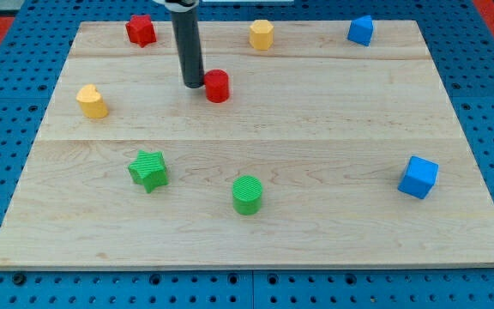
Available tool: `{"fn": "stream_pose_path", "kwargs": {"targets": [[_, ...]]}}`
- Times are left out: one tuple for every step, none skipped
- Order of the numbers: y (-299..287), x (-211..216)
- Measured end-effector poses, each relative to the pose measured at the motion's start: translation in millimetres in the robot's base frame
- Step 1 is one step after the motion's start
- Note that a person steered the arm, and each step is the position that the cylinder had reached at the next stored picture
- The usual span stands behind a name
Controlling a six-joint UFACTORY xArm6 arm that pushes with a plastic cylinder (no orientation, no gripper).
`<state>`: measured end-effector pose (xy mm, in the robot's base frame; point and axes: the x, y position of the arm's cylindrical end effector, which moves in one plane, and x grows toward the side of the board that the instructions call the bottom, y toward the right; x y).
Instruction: Slightly push the red circle towards right to the board
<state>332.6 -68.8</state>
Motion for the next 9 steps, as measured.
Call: {"fn": "stream_pose_path", "kwargs": {"targets": [[33, 0], [63, 0], [87, 0], [64, 0], [59, 0], [59, 3], [65, 14], [86, 30], [118, 38]]}}
